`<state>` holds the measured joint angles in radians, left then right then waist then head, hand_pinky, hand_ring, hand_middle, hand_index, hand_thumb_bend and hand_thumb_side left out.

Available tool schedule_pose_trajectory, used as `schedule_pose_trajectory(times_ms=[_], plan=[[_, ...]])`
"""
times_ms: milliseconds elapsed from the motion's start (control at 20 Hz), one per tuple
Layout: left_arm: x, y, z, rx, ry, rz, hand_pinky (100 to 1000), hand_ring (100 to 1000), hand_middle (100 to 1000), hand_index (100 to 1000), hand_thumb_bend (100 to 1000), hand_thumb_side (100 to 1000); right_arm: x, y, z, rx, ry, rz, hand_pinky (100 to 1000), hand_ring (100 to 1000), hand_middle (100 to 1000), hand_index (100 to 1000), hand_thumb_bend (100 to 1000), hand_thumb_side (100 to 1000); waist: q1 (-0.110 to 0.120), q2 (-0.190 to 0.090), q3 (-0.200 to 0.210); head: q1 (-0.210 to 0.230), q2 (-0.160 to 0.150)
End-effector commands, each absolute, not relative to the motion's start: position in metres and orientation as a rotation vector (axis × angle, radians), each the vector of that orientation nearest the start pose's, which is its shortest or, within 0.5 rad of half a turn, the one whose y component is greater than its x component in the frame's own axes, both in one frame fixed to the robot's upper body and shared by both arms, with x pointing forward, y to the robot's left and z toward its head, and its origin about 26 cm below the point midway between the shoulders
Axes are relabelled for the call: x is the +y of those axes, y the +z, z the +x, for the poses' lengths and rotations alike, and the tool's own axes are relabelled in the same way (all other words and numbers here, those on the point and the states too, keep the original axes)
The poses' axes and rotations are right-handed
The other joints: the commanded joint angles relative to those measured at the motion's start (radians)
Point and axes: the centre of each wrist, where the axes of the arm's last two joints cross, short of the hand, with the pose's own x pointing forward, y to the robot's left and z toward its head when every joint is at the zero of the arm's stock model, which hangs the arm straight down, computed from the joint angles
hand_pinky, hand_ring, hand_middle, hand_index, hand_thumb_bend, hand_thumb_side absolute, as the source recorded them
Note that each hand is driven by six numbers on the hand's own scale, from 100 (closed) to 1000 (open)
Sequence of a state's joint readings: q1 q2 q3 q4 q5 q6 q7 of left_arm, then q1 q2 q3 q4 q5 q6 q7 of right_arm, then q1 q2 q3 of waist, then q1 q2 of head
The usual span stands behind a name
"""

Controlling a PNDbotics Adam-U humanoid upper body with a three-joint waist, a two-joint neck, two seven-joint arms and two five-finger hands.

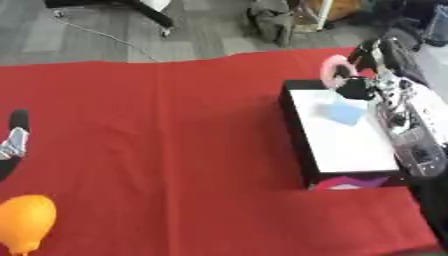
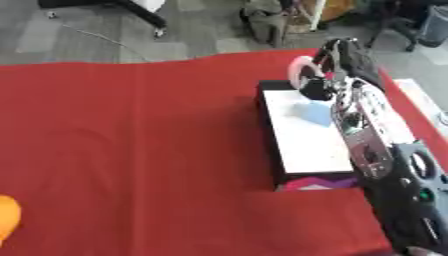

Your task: Pick up the objects with one hand, pass them to the other hand, and then place them into the box on the other side of the table.

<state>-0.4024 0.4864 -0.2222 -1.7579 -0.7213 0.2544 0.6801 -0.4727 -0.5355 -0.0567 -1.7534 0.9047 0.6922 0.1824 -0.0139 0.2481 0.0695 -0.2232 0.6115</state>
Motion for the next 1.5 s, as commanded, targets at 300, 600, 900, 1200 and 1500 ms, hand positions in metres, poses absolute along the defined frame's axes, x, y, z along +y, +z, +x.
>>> schedule_pose_trajectory(times_ms=[300, 600, 900, 1200, 1500], plan=[[0.256, 0.181, 0.337, -2.155, -0.279, 1.483, 729, 679, 647, 802, 451, 519, -0.344, 0.229, 0.346, -1.146, 0.492, -1.400, 896, 994, 873, 906, 184, 501, 0.003, -0.013, -0.002, 0.002, -0.015], [0.260, 0.181, 0.337, -2.142, -0.280, 1.497, 732, 683, 652, 807, 459, 522, -0.347, 0.233, 0.343, -1.103, 0.483, -1.494, 923, 1000, 923, 952, 136, 662, 0.005, -0.014, -0.001, 0.008, -0.014], [0.262, 0.182, 0.335, -2.133, -0.282, 1.513, 731, 683, 650, 803, 456, 518, -0.338, 0.246, 0.336, -1.175, 0.463, -1.513, 898, 1000, 888, 921, 100, 604, 0.006, -0.016, 0.004, 0.016, -0.013], [0.267, 0.188, 0.331, -2.003, -0.479, 1.317, 732, 674, 636, 799, 318, 591, -0.309, 0.269, 0.317, -1.605, 0.377, -1.259, 865, 980, 832, 874, 100, 605, 0.012, -0.018, 0.012, 0.034, -0.005], [0.274, 0.209, 0.320, -1.708, -0.737, 0.829, 825, 765, 721, 886, 326, 693, -0.296, 0.271, 0.318, -1.739, 0.360, -1.165, 859, 969, 828, 872, 100, 628, 0.019, -0.019, 0.023, 0.044, 0.000]])
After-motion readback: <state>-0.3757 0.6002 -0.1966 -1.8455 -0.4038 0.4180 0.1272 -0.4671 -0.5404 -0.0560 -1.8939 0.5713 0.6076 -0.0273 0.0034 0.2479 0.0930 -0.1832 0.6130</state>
